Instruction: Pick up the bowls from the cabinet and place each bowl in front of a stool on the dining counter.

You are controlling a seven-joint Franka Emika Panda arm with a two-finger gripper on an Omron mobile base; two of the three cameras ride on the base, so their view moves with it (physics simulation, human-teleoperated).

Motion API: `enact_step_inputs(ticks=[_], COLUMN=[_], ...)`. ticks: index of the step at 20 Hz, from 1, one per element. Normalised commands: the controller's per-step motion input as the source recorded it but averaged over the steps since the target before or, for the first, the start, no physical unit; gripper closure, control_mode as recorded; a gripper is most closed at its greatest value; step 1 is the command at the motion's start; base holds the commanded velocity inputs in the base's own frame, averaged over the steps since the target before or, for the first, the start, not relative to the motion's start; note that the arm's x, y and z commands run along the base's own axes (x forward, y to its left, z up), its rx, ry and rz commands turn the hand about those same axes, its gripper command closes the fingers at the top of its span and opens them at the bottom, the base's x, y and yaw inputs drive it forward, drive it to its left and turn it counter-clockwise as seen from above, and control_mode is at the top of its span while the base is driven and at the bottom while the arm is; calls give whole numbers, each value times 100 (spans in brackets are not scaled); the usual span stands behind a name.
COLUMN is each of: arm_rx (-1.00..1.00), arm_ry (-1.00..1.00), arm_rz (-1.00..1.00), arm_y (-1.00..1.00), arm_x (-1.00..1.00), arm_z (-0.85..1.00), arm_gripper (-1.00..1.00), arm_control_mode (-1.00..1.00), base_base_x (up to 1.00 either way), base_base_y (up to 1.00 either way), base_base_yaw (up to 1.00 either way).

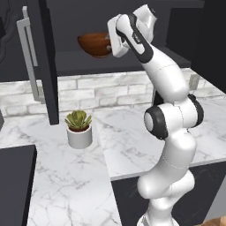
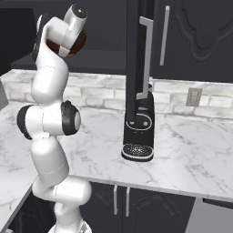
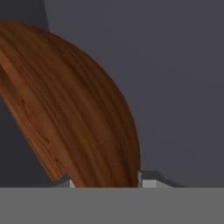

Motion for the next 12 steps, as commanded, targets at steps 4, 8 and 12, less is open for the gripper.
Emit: enact_step_inputs(ticks=[4, 8, 12], arm_rx=[0, 0, 0], arm_ry=[-12, -11, -8], arm_rz=[-2, -6, -8], arm_y=[-36, -60, -63], arm_x=[-72, -94, -100], arm_z=[-1, 0, 0], arm_gripper=[100, 100, 100], arm_control_mode=[-100, -100, -100], base_base_x=[0, 0, 0], base_base_y=[0, 0, 0], base_base_yaw=[0, 0, 0])
